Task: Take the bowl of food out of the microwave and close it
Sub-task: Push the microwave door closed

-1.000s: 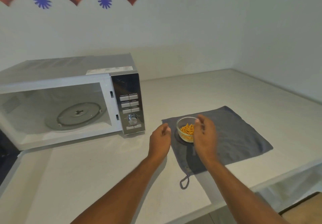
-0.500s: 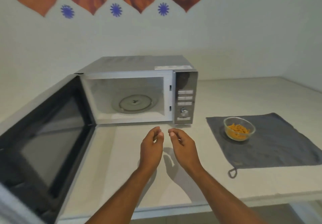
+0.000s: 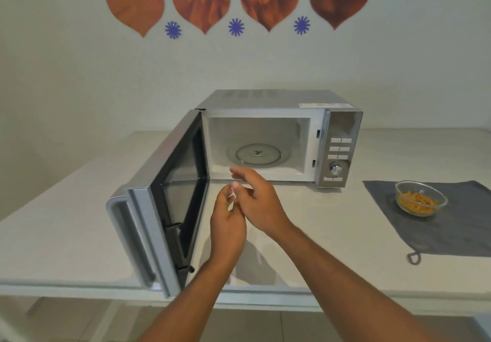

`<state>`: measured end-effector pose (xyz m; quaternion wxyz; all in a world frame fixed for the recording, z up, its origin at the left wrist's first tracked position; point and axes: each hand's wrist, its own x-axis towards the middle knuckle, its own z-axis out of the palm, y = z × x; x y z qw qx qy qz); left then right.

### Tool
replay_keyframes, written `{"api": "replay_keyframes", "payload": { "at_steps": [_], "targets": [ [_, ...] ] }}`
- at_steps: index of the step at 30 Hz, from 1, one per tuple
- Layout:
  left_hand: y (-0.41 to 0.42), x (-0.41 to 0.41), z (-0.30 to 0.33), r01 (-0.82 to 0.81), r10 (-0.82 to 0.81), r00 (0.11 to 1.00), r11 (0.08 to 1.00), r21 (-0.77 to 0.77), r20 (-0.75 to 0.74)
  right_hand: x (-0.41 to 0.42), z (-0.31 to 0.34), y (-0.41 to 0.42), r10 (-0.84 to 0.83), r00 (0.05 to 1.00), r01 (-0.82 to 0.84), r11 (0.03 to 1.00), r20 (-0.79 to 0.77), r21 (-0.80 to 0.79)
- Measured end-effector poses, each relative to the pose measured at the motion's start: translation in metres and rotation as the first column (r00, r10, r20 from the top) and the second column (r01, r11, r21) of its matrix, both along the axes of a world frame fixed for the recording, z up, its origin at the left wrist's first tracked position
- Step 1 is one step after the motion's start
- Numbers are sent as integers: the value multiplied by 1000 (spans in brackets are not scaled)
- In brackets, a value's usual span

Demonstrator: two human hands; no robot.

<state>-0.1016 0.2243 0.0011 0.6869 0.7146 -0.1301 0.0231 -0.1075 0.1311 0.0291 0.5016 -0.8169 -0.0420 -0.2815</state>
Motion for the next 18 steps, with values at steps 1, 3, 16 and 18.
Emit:
{"api": "replay_keyframes", "payload": {
  "at_steps": [1, 3, 16, 18],
  "targets": [
    [6, -1, 1, 8, -7, 1000, 1000, -11, 5, 3, 10, 9, 19, 999, -18, 999, 41, -48],
    [14, -3, -1, 6, -5, 999, 1000, -13, 35, 10, 32, 25, 92, 990, -76, 987, 109, -142],
    [7, -20, -16, 115, -121, 990, 990, -84, -69, 14, 81, 71, 423, 901, -306, 777, 95, -551],
    [-2, -29, -19, 157, -160, 985, 987, -47, -66, 9, 80, 61, 398, 912, -287, 796, 103, -532]
  ]
}}
